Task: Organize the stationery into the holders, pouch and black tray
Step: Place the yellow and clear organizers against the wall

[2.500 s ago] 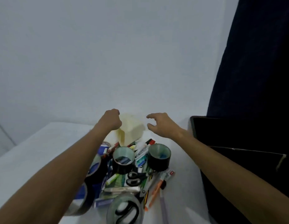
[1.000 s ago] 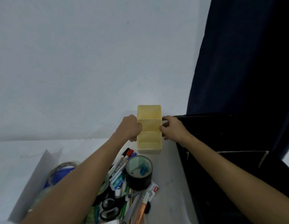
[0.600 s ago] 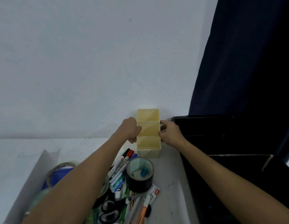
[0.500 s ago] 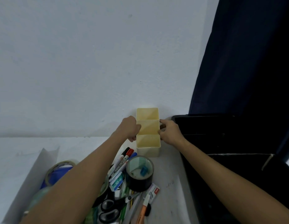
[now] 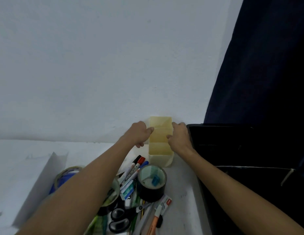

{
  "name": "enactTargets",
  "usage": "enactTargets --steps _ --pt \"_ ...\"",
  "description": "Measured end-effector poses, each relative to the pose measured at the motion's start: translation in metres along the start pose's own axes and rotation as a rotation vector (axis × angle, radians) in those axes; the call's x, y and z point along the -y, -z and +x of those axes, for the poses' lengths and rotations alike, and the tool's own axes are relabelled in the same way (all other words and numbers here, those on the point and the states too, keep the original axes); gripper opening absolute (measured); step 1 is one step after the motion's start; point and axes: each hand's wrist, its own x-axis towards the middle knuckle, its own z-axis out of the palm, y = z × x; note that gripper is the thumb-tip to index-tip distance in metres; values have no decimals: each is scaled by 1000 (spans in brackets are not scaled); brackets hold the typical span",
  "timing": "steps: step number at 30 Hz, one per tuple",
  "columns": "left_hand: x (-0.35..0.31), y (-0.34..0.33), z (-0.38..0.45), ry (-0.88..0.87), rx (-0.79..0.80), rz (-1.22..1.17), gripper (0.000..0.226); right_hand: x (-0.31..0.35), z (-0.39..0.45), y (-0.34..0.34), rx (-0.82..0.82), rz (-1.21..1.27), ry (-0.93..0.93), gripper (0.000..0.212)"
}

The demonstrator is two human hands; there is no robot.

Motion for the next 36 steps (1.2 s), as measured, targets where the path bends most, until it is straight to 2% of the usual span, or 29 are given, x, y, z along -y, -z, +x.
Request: enactTargets --steps 2,5,9,12,16,20,24,26,30,36 --pt "3 24 -9 -25 -49 43 39 17 -1 -1 17 6 57 38" --pt "16 72 -28 -37 -150 63 26 52 -6 -9 96 87 169 45" --pt "60 132 -70 41 -280 74 24 117 -21 -35 236 113 401 40" --pt "96 160 -105 116 -297 135 25 161 -38 -53 378 136 547 38" --pt "159 180 -159 319 -198 206 37 212 -77 -83 638 94 699 43" --pt "222 171 -208 519 -34 160 58 237 -115 -113 873 -19 746 70" --pt "262 143 -246 614 164 94 95 245 -148 -131 957 -126 743 91" --pt "275 126 -256 601 161 89 98 246 -161 -135 934 -162 771 90" --pt "298 103 -258 490 -79 116 55 248 -175 -141 905 -117 793 85" --pt "279 126 -244 389 -351 263 15 252 -162 -138 781 102 706 80"
